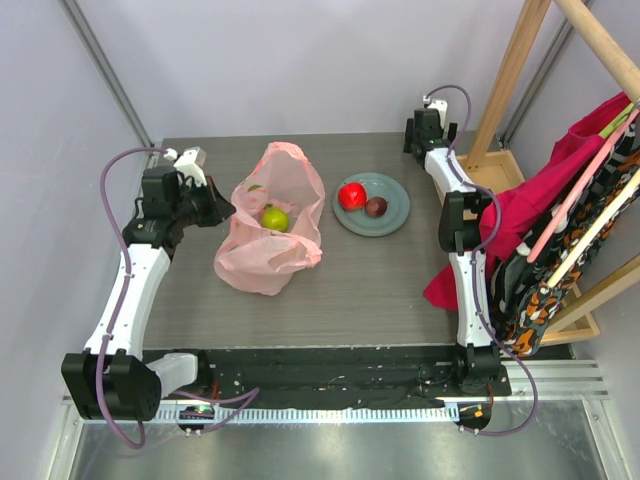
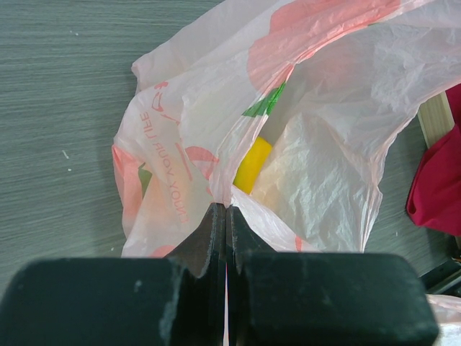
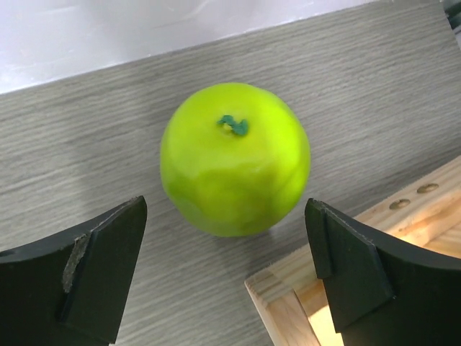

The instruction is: Place the fruits into the plastic bag

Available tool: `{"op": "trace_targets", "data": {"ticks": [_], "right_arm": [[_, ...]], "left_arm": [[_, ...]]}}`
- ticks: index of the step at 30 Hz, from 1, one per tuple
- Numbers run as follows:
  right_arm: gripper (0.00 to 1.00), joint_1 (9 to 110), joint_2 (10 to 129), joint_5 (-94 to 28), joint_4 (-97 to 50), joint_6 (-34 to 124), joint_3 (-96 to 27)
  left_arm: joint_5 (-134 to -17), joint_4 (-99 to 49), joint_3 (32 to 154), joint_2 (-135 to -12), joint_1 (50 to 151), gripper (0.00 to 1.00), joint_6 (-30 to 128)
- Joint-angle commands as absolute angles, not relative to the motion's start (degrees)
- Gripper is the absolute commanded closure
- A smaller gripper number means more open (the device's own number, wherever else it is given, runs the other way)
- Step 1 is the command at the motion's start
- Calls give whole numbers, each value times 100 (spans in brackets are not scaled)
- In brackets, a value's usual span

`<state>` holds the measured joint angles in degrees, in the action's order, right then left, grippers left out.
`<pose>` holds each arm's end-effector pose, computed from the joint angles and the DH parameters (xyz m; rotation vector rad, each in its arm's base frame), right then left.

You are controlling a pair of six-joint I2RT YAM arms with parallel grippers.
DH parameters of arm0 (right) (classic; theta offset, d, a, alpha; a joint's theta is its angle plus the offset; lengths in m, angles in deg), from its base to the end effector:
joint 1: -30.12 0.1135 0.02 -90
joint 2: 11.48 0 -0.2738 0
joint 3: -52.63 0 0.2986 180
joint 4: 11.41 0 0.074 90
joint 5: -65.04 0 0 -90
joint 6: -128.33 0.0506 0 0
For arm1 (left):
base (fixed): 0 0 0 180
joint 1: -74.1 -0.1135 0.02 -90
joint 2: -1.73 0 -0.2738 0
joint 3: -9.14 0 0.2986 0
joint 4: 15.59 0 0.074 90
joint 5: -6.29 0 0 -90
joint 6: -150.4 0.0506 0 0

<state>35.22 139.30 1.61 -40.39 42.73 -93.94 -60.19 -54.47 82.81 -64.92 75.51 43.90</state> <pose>0.6560 0.0358 0.1600 0.2541 2.0919 -0.3982 0.3095 -0.0278 0.3378 -0.0352 2.1371 -0.6204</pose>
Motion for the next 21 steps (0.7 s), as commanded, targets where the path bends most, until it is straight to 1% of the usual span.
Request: {"op": "trace_targets", "data": {"ticks": [1, 10, 13, 14, 16, 17, 19, 20, 21], "right_arm": [[0, 3460, 14091, 264, -3663, 4123, -9800], [0, 3372, 14461, 326, -3171, 4018, -10056], [12, 3355, 14479, 282, -3004, 3948, -10012], [21, 3346, 14470, 264, -2960, 3904, -10003], [27, 3346, 14383, 177, -2845, 3860, -9863], [36, 3346, 14286, 115, -2793, 3738, -9758], [45, 3346, 13823, -182, -2512, 3780, -9144], [52, 3372, 13611, -271, -2354, 3806, -8828], [53, 3390, 13400, -342, -1822, 3824, -8121]], "left_arm": [[-6113, -5399, 8374, -6524, 7524, 100, 4422], [-6236, -5469, 8392, -6603, 7524, 100, 4493], [-6262, -5496, 8401, -6638, 7524, 100, 4502], [-6271, -5496, 8409, -6647, 7524, 100, 4493], [-6271, -5504, 8410, -6665, 7524, 100, 4501], [-6271, -5496, 8418, -6674, 7524, 100, 4493], [-6253, -5505, 8418, -6674, 7524, 100, 4501], [-6253, -5496, 8410, -6674, 7524, 100, 4493], [-6245, -5496, 8418, -6682, 7524, 100, 4501]]}}
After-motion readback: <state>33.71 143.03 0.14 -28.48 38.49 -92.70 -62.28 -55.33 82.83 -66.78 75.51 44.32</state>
